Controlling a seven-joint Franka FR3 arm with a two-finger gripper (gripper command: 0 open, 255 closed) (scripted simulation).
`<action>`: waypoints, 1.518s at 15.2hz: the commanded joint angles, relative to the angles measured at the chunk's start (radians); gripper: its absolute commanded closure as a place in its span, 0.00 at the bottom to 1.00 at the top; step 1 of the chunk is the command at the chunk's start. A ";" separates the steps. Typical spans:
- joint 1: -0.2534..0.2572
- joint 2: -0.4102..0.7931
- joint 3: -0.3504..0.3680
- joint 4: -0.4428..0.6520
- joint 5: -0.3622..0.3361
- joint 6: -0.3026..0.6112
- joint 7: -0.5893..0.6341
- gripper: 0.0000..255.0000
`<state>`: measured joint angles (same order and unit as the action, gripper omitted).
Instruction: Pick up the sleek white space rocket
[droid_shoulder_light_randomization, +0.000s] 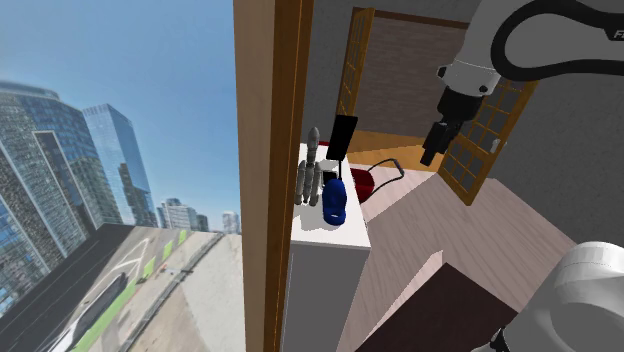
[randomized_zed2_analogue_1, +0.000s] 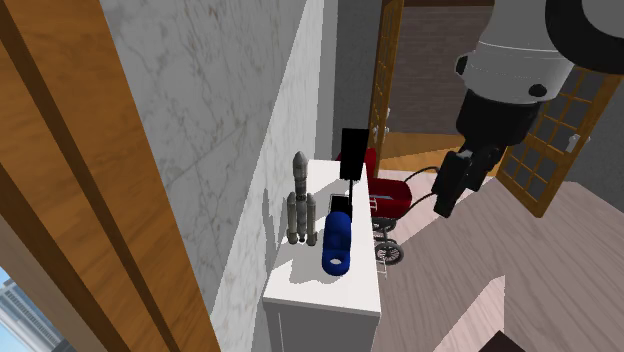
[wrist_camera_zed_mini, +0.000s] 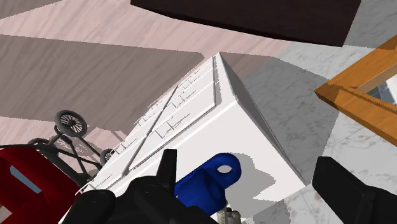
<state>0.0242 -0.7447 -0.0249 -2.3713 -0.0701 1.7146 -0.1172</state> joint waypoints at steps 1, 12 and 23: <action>0.000 0.000 0.000 0.000 0.000 0.000 0.000 0.00; 0.113 0.292 -0.171 -0.006 0.109 0.451 -0.326 0.00; 0.277 0.681 -0.309 0.213 0.496 0.680 -0.820 0.00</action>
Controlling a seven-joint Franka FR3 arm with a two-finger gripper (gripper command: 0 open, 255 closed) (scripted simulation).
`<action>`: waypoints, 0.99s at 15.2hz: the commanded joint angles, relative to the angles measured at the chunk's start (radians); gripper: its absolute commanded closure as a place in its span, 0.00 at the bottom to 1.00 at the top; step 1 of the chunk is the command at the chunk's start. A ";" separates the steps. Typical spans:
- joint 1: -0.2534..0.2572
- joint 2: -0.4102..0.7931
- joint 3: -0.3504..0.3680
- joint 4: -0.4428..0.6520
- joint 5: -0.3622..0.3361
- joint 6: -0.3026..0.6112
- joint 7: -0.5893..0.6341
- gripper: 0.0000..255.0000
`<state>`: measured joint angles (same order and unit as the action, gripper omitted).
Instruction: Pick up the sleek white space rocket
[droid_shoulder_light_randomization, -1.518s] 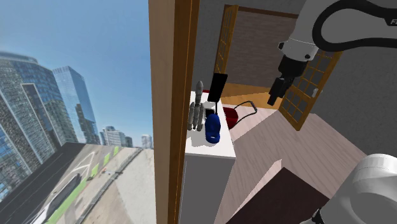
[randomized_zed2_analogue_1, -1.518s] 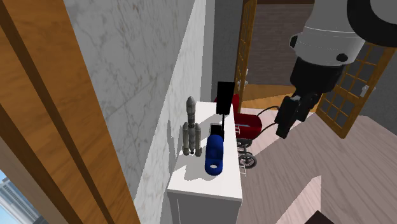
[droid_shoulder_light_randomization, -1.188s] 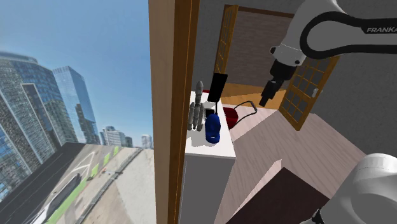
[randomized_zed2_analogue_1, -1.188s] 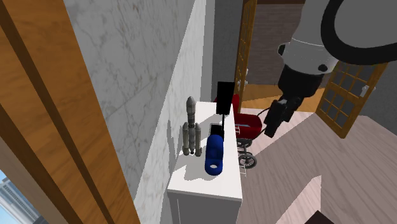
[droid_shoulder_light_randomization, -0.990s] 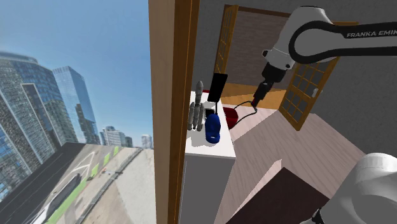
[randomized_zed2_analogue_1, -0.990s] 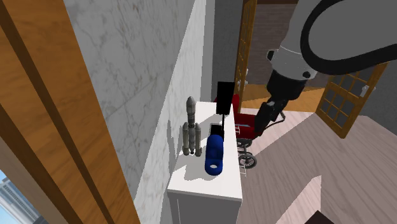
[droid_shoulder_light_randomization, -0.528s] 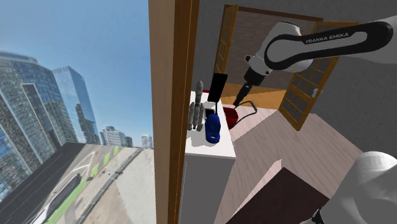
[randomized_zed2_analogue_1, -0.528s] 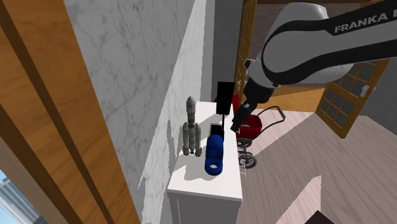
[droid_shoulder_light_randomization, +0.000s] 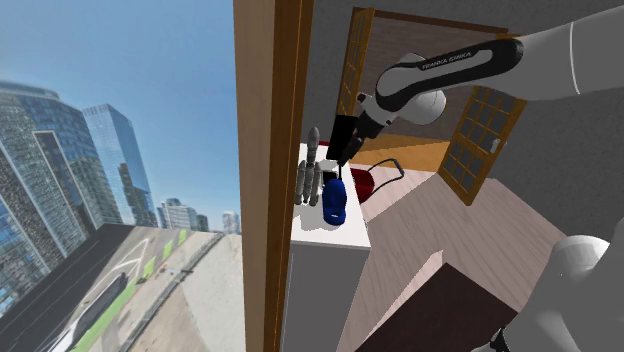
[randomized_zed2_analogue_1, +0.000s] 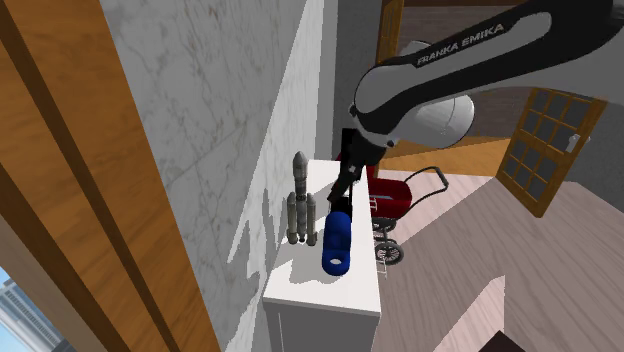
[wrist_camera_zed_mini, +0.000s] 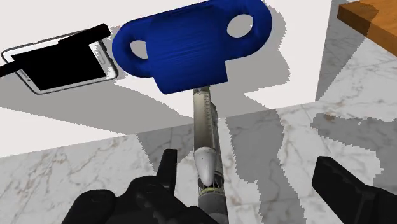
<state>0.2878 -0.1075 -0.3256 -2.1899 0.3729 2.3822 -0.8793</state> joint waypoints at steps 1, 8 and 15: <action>0.020 0.081 -0.011 0.062 0.099 0.016 -0.108 0.00; 0.010 0.271 0.017 0.235 0.326 0.007 -0.348 0.00; 0.003 0.313 0.032 0.206 0.390 0.061 -0.416 0.00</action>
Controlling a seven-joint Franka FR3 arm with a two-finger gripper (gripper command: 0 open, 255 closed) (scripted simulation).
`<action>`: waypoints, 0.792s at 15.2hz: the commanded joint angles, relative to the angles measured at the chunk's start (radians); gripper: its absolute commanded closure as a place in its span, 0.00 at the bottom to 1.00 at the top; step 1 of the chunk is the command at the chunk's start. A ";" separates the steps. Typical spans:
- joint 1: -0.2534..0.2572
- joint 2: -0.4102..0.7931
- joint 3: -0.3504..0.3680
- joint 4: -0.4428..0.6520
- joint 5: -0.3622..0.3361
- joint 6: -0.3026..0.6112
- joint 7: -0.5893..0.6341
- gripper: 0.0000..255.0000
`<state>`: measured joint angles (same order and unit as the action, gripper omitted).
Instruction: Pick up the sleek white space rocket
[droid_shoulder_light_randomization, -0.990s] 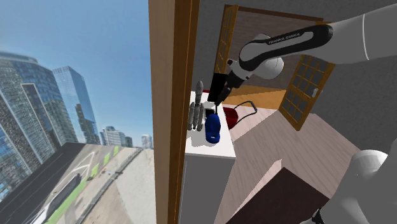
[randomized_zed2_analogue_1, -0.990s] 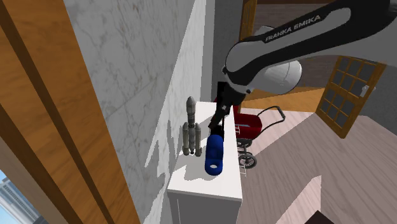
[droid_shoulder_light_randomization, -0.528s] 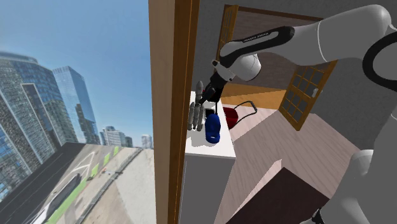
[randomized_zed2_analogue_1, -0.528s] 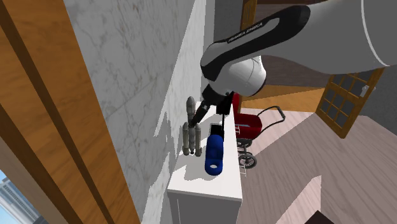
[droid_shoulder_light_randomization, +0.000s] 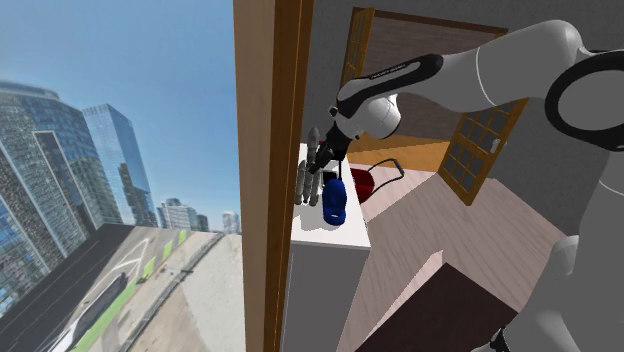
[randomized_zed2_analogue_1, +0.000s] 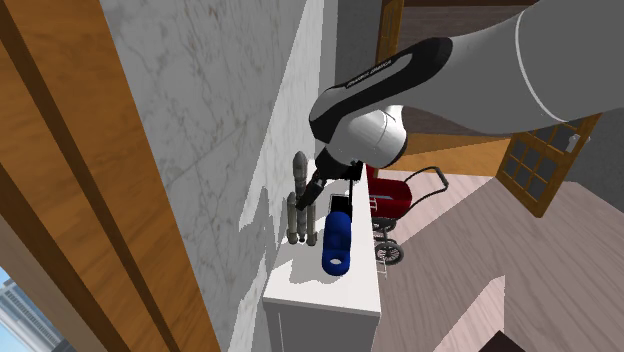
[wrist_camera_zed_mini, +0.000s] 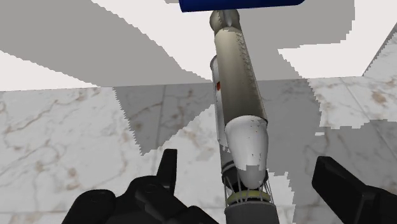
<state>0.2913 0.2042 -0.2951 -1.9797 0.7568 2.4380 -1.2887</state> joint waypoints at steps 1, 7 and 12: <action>-0.001 0.001 0.001 -0.005 0.006 0.005 -0.007 0.00; -0.001 0.001 0.001 -0.004 0.005 0.005 -0.006 1.00; 0.001 -0.005 -0.001 -0.001 -0.005 -0.003 0.004 1.00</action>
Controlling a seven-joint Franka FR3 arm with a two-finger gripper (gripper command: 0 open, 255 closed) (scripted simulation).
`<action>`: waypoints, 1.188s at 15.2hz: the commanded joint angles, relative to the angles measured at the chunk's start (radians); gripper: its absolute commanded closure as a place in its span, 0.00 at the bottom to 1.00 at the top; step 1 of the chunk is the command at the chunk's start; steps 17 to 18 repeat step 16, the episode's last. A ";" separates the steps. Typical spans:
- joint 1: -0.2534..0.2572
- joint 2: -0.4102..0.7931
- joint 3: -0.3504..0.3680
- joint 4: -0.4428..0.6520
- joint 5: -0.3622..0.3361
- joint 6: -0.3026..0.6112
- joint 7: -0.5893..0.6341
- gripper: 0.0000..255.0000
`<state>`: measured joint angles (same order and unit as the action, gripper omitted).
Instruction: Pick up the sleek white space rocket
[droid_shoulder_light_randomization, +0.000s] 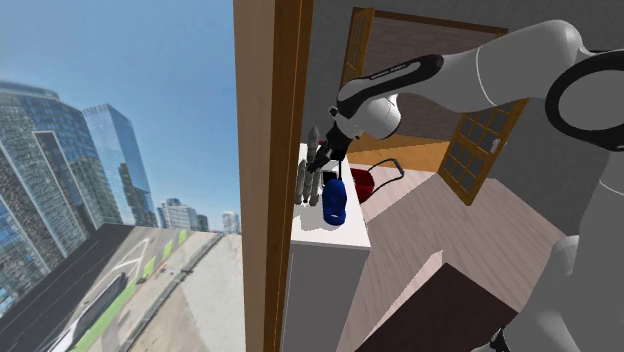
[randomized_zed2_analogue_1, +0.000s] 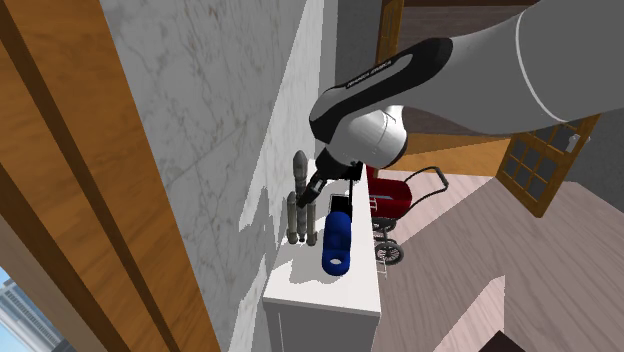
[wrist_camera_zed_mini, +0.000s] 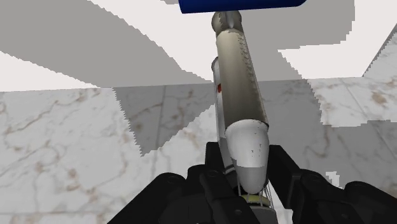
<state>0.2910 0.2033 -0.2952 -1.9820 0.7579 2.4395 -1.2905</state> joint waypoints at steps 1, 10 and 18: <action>0.002 -0.011 -0.004 0.006 -0.016 -0.012 0.016 1.00; 0.009 -0.064 -0.021 0.054 -0.098 -0.090 0.105 1.00; 0.011 -0.083 -0.026 0.082 -0.130 -0.129 0.142 1.00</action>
